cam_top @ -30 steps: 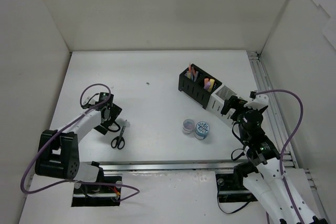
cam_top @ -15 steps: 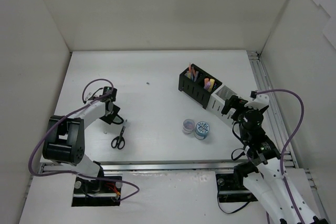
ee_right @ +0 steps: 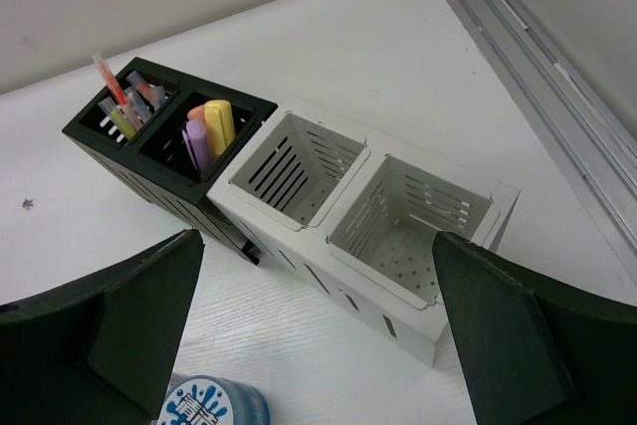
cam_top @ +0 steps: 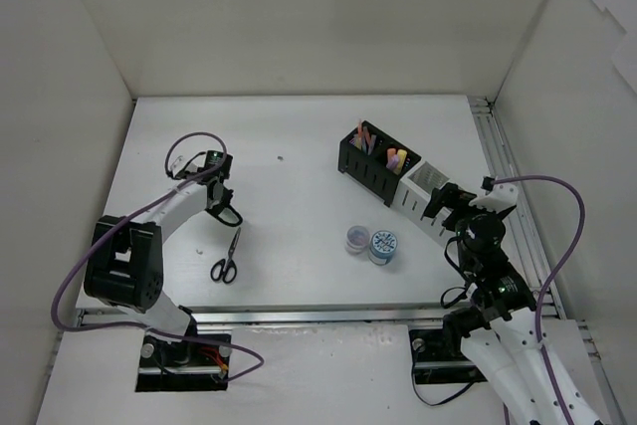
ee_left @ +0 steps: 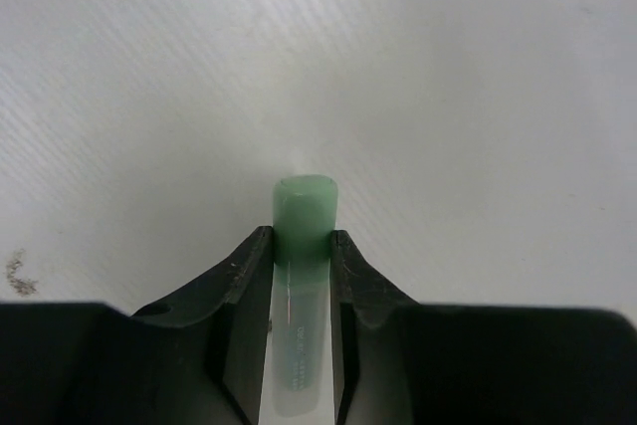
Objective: Sort the stationery into containers
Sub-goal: Pick up the pen from the center of the board, then place the pen in the storage box.
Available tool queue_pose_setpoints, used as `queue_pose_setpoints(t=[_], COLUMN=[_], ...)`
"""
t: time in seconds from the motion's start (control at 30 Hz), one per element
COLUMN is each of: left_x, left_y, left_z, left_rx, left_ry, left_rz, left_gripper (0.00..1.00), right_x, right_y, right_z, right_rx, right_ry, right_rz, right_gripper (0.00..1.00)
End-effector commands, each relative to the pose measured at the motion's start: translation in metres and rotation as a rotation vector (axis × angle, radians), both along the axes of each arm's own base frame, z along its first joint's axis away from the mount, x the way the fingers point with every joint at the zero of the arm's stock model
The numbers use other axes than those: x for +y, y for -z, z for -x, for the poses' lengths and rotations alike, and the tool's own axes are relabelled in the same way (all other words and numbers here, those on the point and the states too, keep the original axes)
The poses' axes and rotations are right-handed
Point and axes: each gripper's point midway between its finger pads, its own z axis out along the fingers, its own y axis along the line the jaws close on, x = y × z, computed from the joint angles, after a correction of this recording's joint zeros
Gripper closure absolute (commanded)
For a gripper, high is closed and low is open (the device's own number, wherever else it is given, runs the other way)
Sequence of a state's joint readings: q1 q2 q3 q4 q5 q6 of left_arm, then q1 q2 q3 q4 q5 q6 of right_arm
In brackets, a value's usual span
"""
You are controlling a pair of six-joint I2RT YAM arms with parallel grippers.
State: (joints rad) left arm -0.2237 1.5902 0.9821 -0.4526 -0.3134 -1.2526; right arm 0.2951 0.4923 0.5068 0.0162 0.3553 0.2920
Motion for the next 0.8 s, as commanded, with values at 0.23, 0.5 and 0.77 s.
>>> queue_pose_setpoints(t=[0.23, 0.5, 0.77], left_x=[-0.144, -0.291, -0.385], left_y=[-0.190, -0.306, -0.324], left_z=[-0.098, -0.078, -0.060], left_rx=[-0.665, -1.137, -1.336], left_ry=[0.732, 1.350, 1.733], left_rz=[-0.123, -0.076, 0.043], left_gripper=[1.00, 1.00, 1.00], right_x=[0.000, 0.002, 0.003], right_y=[-0.028, -0.030, -0.029], right_z=[-0.002, -0.002, -0.001], right_rx=[-0.092, -0.101, -0.107], right_ry=[-0.005, -0.019, -0.029], right_rz=[-0.015, -0.008, -0.006], right_gripper=[0.02, 0.02, 0.02])
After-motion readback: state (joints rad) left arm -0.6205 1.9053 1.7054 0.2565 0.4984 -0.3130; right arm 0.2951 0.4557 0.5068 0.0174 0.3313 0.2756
